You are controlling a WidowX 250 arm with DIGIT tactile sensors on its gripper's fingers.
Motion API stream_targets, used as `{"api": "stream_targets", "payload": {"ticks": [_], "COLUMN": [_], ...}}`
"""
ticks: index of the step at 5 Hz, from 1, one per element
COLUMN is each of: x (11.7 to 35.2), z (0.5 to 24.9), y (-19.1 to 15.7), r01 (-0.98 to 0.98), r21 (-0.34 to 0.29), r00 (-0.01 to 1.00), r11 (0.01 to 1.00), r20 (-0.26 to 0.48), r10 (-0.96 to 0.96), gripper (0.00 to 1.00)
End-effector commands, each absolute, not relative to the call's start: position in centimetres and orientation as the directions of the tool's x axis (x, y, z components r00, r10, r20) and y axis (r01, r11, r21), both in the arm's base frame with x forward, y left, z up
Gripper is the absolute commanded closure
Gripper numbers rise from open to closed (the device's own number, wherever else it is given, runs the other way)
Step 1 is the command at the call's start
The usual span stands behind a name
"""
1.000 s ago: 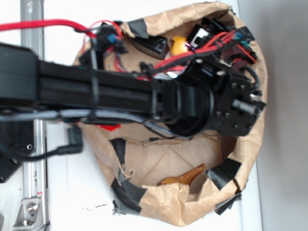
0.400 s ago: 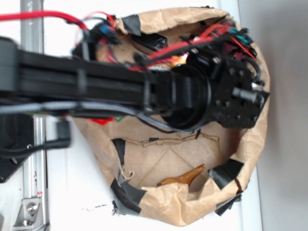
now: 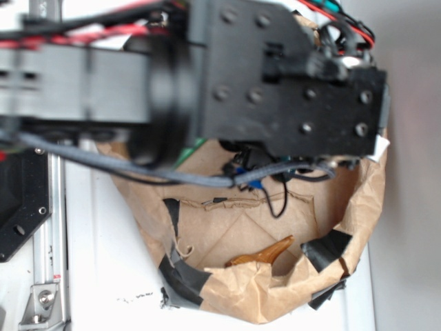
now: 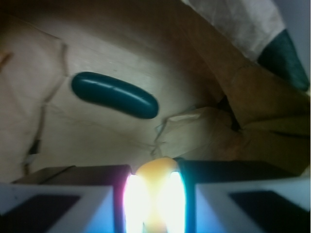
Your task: Grab the yellow duck.
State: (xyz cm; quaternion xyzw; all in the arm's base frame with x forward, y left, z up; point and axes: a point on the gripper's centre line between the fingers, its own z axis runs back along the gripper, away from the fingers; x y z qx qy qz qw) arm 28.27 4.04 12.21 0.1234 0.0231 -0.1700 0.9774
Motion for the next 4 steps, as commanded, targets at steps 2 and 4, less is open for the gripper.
{"api": "stream_targets", "payload": {"ticks": [2,4], "x": [27.3,25.3], "z": [14.6,15.0], "y": [1.6,2.5], "r01": [0.029,-0.208], "r21": [0.117,-0.020], "r00": [0.995,0.976], "r11": [0.993,0.978], "r20": [0.089,0.063], "r10": [-0.039,0.209], "gripper": [1.00,1.00]}}
